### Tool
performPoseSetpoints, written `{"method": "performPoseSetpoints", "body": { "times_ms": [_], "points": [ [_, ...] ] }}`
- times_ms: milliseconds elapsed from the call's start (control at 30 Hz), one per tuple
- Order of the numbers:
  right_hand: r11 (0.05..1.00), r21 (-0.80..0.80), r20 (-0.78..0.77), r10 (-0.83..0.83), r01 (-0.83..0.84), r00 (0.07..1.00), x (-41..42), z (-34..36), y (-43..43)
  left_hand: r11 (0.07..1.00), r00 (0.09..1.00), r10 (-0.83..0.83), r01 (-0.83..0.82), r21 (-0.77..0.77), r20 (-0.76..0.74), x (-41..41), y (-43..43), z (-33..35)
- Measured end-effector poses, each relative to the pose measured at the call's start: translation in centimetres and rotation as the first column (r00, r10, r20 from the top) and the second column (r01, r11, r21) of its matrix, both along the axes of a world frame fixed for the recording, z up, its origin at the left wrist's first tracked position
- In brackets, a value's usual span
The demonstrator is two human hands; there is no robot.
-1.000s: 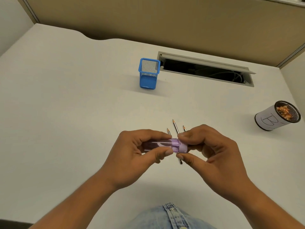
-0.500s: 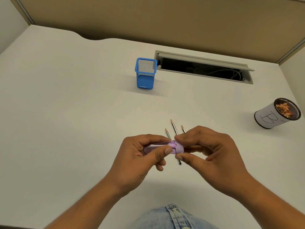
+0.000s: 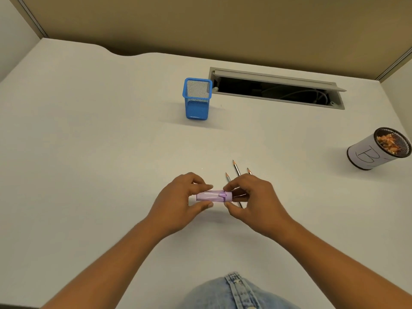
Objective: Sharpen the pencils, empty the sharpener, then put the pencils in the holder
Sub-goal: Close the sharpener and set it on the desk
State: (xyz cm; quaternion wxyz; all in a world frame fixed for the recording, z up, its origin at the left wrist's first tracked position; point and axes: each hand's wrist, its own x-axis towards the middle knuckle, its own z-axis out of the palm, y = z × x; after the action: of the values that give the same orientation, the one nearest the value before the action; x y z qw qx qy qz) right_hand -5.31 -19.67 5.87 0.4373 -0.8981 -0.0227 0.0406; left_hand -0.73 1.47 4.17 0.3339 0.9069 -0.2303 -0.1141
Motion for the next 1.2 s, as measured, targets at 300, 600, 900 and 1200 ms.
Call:
{"method": "performPoseSetpoints", "body": {
  "times_ms": [300,600,900,1200],
  "points": [
    [0.908,-0.412,-0.051,0.052,-0.069,0.997,2.3,-3.1,0.9,0.993,0.988,0.036,-0.052,0.108,0.148,1.1,-0.4,-3.4],
    [0.882,-0.462,-0.077,0.064,-0.093,0.995,2.4,-3.3,1.2,0.99,0.992,0.044,-0.059,0.128,0.116,1.3,-0.6,-4.2],
    [0.891,-0.448,0.0,0.087,-0.077,0.996,2.2,-3.7,0.8,0.99,0.995,0.066,-0.074,0.12,0.07,0.6,-0.6,-4.4],
    [0.899,-0.247,0.055,-0.358,0.36,0.932,2.7,-2.2,-4.2,0.986,0.985,0.153,-0.158,0.054,0.076,0.1,0.0,-3.8]
  ]
}}
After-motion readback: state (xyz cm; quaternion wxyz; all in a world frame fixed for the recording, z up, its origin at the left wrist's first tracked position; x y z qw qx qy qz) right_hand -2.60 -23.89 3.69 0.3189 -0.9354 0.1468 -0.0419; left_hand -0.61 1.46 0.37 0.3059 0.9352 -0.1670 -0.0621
